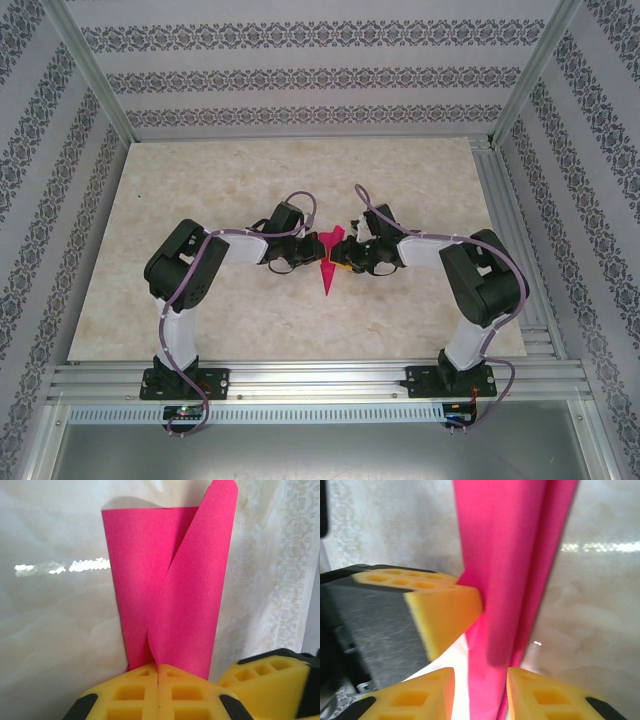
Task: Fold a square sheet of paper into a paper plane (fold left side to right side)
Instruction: Fold the wing for the fifth time at the center of the table.
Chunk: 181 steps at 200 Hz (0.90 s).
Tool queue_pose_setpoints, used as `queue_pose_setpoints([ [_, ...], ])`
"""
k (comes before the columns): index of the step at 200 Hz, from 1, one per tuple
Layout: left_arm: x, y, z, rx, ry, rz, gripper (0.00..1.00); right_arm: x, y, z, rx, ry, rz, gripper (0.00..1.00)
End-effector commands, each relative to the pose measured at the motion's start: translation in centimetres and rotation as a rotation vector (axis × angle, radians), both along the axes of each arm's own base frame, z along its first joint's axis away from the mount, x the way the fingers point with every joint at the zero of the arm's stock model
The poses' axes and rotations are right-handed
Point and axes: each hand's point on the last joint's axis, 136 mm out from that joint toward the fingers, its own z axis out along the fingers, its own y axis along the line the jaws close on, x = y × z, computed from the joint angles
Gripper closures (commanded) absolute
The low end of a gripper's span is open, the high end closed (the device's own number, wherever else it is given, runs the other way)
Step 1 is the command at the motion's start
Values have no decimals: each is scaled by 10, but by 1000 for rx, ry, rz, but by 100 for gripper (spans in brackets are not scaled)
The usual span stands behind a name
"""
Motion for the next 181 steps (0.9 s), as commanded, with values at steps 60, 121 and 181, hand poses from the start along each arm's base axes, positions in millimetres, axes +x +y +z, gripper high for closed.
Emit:
queue_pose_setpoints([
  [60,-3,12,-26,54,34,18,100,11,7,6,49,-33,-18,88],
  [121,-2,13,-26,62,35,20,100,13,6,-12,27,-6,-21,89],
  [181,0,14,-25,65,33,29,100,13,6,-20,22,6,-26,89],
])
